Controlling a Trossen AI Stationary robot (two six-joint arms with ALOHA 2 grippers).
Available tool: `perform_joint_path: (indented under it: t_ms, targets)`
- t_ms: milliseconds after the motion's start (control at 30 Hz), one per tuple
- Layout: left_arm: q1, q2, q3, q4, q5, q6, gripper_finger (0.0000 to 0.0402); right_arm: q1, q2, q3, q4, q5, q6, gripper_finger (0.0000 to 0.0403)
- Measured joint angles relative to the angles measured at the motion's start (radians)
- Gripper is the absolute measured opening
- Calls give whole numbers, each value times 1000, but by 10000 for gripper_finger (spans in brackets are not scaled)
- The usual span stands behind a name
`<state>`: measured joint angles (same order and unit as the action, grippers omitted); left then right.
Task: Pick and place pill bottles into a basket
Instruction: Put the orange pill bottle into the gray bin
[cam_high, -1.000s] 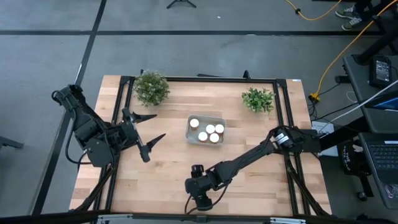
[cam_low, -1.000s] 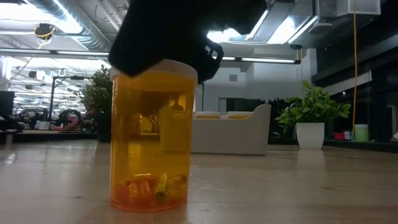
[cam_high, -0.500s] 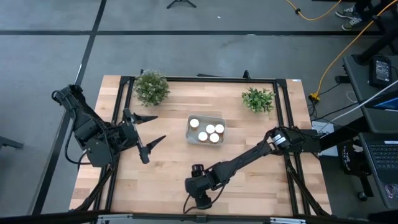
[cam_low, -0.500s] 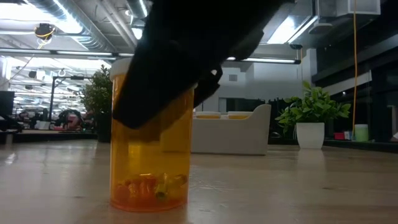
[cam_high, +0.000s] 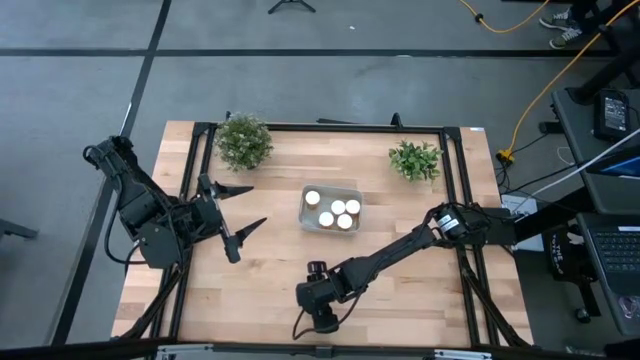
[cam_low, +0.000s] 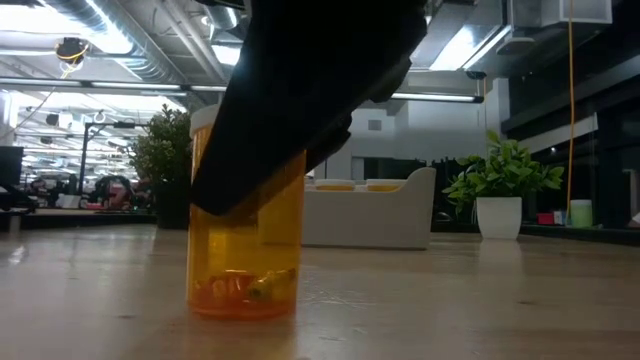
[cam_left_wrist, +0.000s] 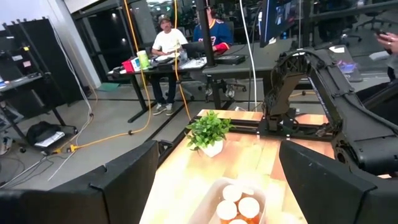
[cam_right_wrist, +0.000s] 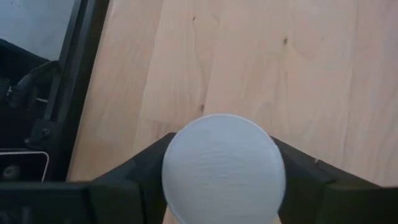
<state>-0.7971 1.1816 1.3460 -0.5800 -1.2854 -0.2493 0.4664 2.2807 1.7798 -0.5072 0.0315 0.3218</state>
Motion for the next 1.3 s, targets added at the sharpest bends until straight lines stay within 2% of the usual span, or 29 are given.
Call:
perform_joint_path:
  t_ms: [200,433,700,933,1200,1300]
  targets:
    - [0,0,0,0,0,0,331,0,0,0,0,0,-13,190]
    - [0,0,0,0,-4,-3,331,0,-1,59,-62,12,-75,196]
    - [0,0,0,4,-29,-3,331,-23,-2,321,-395,97,-243,192]
    - [0,0,0,38,-100,-2,331,-89,-2,568,-660,134,-362,193]
    - [-3,-1,0,46,-276,72,331,-221,-58,560,-703,137,-461,195]
    - [-3,-8,0,46,-285,122,331,-274,-57,560,-699,131,-488,196]
